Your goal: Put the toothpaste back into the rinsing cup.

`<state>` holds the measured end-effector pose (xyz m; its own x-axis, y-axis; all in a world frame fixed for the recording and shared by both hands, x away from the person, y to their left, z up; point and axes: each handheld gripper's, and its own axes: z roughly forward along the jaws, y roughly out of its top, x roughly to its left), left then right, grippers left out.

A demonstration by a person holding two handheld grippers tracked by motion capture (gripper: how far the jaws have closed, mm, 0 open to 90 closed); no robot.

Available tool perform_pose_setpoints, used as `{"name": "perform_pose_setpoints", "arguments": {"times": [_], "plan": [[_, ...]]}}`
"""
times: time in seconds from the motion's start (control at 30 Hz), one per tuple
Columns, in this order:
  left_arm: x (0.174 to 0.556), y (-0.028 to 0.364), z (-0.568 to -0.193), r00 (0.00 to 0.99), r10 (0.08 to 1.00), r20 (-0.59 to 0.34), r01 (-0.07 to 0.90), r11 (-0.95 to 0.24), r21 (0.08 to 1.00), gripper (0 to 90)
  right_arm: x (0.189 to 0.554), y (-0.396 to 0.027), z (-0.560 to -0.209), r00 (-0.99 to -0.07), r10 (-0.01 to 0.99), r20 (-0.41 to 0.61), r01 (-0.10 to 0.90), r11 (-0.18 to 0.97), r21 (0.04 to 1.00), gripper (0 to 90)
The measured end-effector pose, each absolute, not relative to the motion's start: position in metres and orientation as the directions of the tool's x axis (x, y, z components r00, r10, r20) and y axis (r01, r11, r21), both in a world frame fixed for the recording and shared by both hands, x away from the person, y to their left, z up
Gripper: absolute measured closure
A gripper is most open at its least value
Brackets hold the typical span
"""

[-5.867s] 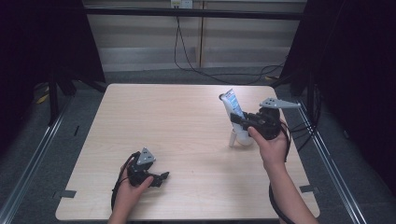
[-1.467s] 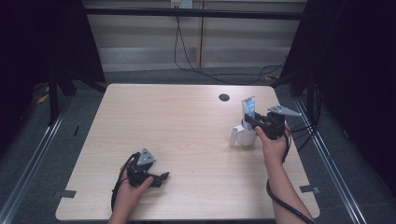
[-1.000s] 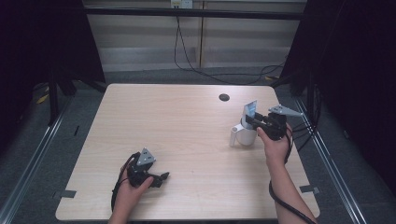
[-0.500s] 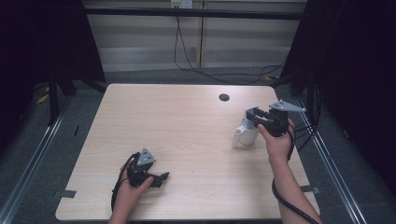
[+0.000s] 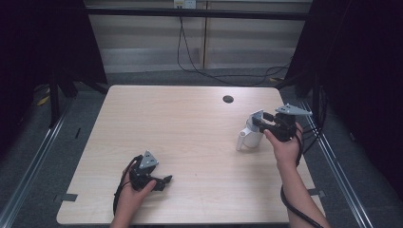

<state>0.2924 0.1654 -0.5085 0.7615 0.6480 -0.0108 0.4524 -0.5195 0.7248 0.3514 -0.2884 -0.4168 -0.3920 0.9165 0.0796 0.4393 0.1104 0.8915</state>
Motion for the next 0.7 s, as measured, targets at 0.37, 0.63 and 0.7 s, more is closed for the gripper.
{"name": "perform_pose_setpoints", "arguments": {"times": [0.37, 0.63, 0.7], "plan": [[0.292, 0.165, -0.508, 0.762, 0.648, -0.011, 0.453, -0.52, 0.724, 15.5, 0.343, -0.293, -0.416, -0.382, 0.917, 0.116, 0.494, 0.097, 0.864, 31.4], [0.292, 0.166, -0.508, 0.762, 0.648, -0.012, 0.454, -0.52, 0.724, 15.4, 0.339, -0.29, -0.416, -0.396, 0.912, 0.106, 0.501, 0.118, 0.857, 29.1], [0.291, 0.165, -0.508, 0.762, 0.647, -0.013, 0.454, -0.519, 0.724, 15.4, 0.338, -0.29, -0.415, -0.4, 0.91, 0.111, 0.504, 0.117, 0.856, 28.8]]}}
